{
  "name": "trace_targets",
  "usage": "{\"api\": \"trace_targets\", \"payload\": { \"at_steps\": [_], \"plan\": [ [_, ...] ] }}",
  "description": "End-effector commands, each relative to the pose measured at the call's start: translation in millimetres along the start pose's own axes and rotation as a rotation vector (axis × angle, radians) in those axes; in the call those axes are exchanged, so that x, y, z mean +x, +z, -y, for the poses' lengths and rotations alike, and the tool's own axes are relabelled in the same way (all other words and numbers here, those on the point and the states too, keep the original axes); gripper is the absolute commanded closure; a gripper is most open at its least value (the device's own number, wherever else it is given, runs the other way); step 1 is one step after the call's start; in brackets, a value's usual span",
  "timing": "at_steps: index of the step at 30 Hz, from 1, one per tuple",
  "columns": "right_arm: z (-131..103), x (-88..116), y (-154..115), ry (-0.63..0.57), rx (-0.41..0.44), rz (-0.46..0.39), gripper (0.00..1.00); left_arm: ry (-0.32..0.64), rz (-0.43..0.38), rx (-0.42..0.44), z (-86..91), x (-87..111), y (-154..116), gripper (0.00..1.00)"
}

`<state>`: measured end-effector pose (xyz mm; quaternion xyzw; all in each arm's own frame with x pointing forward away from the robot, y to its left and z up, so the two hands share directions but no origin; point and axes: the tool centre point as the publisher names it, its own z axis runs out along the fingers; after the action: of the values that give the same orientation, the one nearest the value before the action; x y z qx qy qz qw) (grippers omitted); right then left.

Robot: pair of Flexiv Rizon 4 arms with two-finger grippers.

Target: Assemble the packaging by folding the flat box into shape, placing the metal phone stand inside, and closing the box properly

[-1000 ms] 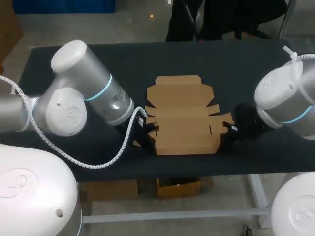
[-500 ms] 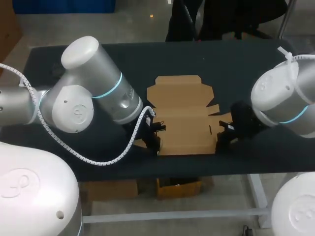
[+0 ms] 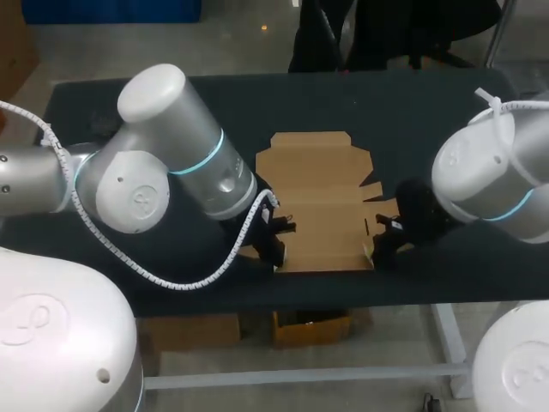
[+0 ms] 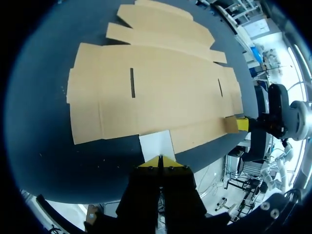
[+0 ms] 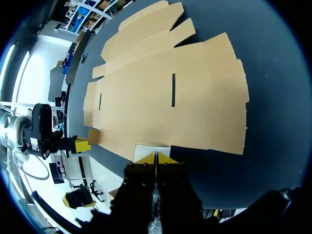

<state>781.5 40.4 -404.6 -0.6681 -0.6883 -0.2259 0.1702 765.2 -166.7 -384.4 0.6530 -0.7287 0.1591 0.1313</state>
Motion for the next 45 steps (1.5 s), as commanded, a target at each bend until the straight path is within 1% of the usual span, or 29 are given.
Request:
{"api": "trace_targets", "payload": {
  "at_steps": [1, 6, 10, 23, 33, 39, 45],
  "plan": [
    [5, 4, 0, 0.001, -0.008, 0.019, 1.00, 0.002, 0.016, 0.006, -1.7, 5.7, 5, 1.00],
    [9, 5, 0, 0.003, -0.017, 0.035, 1.00, 0.006, 0.035, 0.024, -3.4, 10.0, 9, 1.00],
    [12, 7, 2, 0.000, -0.023, 0.049, 1.00, 0.015, 0.045, 0.055, -4.5, 12.5, 13, 1.00],
    [14, 9, 6, -0.011, -0.023, 0.065, 1.00, 0.036, 0.072, 0.135, -2.8, 13.6, 19, 1.00],
    [12, 9, 12, -0.016, -0.017, 0.080, 1.00, 0.039, 0.079, 0.140, 4.2, 11.3, 23, 1.00],
    [11, 8, 17, -0.019, -0.005, 0.083, 1.00, 0.064, 0.089, 0.148, 6.5, 11.2, 26, 1.00],
    [10, 6, 21, -0.014, 0.005, 0.095, 1.00, 0.074, 0.090, 0.128, 9.8, 8.5, 31, 1.00]
  ]
}}
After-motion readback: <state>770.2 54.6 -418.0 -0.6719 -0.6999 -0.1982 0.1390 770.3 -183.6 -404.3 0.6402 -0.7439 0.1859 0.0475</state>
